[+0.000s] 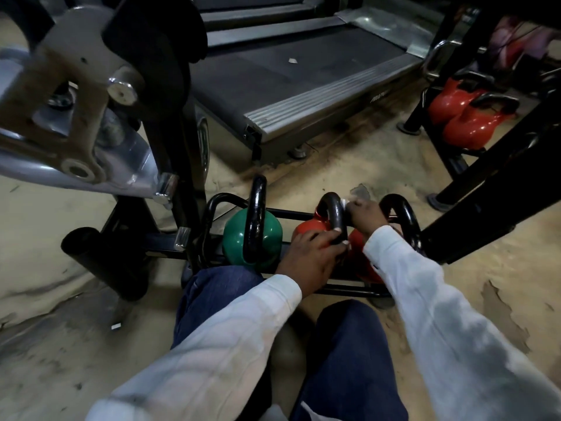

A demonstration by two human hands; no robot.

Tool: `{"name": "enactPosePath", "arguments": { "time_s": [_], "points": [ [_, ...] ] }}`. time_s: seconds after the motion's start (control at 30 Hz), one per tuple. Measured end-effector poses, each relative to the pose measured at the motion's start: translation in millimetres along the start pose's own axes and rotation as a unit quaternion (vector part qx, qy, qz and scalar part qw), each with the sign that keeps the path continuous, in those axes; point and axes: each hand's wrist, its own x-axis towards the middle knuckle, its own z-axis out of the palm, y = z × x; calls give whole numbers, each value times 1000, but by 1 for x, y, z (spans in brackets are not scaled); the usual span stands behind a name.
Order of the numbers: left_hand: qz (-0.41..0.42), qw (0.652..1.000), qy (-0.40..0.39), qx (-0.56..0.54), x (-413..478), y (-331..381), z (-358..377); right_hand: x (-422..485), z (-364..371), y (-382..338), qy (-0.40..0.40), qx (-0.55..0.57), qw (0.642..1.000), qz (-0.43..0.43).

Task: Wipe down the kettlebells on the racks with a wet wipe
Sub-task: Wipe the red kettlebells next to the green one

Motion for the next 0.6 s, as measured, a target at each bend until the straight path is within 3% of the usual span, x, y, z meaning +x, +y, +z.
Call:
{"name": "enactPosePath", "arguments": {
  "time_s": [0.07,0.1,0.17,0.23,0.33,0.43,0.5,0.6],
  "points": [
    [7,1000,9,4,0,0,1,-5,12,4,-45,287,944,157],
    [11,1000,7,14,-1,-1,1,-4,15,11,-71,350,915,186],
    [18,999,8,31,-2,-1,1,-8,16,22,-103,382,898,194],
    [25,999,14,35,-5,-2,-2,-17,9,34,-103,356,911,181],
    [31,998,13,45,-10,-1,-6,-24,-7,38,-60,264,960,74],
    [30,998,-7,55,-11,1,-4,-11,-8,16,13,48,997,-65],
    [29,998,-22,52,-13,1,-1,-1,1,-5,54,-143,979,-136],
    [21,999,-28,36,-16,0,-1,-3,20,-23,71,-405,895,-175]
  ]
}}
